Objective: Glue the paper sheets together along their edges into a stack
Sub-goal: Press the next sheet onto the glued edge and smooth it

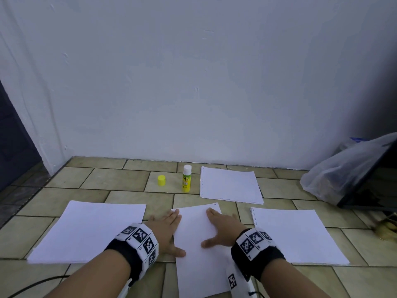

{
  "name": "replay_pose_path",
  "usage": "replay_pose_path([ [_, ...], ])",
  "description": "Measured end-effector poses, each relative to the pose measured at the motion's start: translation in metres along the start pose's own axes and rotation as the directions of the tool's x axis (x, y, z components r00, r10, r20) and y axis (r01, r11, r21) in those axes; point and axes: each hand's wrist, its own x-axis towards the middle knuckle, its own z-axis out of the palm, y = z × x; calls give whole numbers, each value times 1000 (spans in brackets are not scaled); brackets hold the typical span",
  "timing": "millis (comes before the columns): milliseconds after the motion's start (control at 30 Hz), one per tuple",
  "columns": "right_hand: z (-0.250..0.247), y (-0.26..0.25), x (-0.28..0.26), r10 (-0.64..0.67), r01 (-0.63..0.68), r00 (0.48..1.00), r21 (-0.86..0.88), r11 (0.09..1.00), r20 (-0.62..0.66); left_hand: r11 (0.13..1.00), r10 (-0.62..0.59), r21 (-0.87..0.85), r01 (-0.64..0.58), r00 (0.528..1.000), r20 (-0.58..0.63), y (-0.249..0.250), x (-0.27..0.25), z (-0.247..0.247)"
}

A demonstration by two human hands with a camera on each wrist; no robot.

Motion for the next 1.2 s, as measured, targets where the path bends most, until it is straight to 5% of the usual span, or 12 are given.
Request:
replay_pose_path([
  [200,2,-11,-7,109,-116,964,-19,993,-241,997,-69,-34,65,988,-139,0,-8,-15],
  [500,8,-21,-7,-92,91,979,-17,996,-182,990,-29,-138,-6,968,-250,-5,-3,-1],
  [800,3,6,-8,-10,8,992,-14,1000,-122,999,-35,-3,35,999,-21,-15,11,6],
  [1000,-1,41,-13,140,-133,987,94,987,-81,996,-30,-79,32,999,23,-12,10,7],
  [1200,-8,37,-24,152,-126,981,193,973,-123,994,-43,-101,46,999,29,-10,9,7],
])
